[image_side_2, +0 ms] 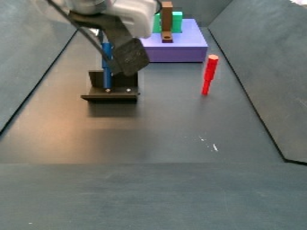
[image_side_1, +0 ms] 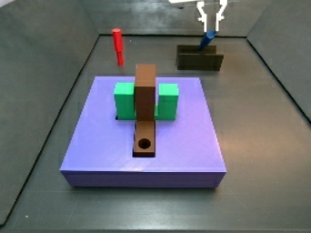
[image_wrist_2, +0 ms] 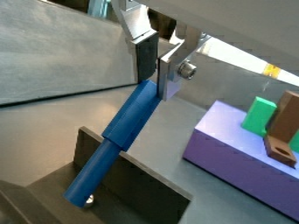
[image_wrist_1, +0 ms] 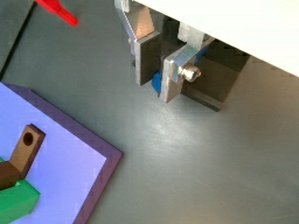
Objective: Pick up the blue object. Move up. Place the blue object on the fixture. Regrasp the blue object. Move to above the board. Insert the blue object.
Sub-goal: Place the blue object on the fixture.
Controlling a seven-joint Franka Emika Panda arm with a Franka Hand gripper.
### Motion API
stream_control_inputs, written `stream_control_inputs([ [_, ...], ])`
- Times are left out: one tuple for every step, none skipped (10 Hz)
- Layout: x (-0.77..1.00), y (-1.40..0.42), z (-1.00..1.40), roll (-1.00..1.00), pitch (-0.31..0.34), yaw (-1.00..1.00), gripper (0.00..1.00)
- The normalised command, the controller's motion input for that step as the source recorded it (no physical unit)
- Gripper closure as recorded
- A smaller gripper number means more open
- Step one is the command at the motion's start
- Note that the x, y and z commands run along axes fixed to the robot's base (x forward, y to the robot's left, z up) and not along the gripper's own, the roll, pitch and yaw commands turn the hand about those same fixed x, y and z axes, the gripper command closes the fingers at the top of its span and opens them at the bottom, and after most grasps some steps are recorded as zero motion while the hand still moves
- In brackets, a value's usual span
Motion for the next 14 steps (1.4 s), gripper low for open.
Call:
stream_control_inputs([
  [0.06, 0.00, -0.15, 0.17, 0.000, -0.21, 1.00],
  [0.00, 0.00, -0.19, 0.36, 0.000, -0.09, 1.00],
  [0.00, 0.00, -0.20, 0.27, 0.000, -0.09, 1.00],
  [-0.05, 0.00, -0.29, 0.37, -0.026, -0.12, 1.00],
  [-0.09, 0.00, -0.18, 0.27, -0.020, -0.07, 1.00],
  [-0.06, 0.00, -0.15, 0.14, 0.000, -0.06, 1.00],
  [-0.02, 0.00, -0.11, 0.03, 0.000, -0.05, 1.00],
  [0.00, 0.00, -0.08, 0.00, 0.000, -0.01, 1.00],
  [0.00, 0.00, -0.12, 0.03, 0.000, 0.00, 1.00],
  [0.00, 0.00, -0.18, 0.16, 0.000, 0.00, 1.00],
  [0.00, 0.00, -0.17, 0.19, 0.000, 0.00, 1.00],
  [0.00, 0.00, -0.15, 0.18, 0.000, 0.00, 1.00],
  [0.00, 0.00, -0.17, 0.19, 0.000, 0.00, 1.00],
  [0.00, 0.00, -0.15, 0.17, 0.000, 0.00, 1.00],
])
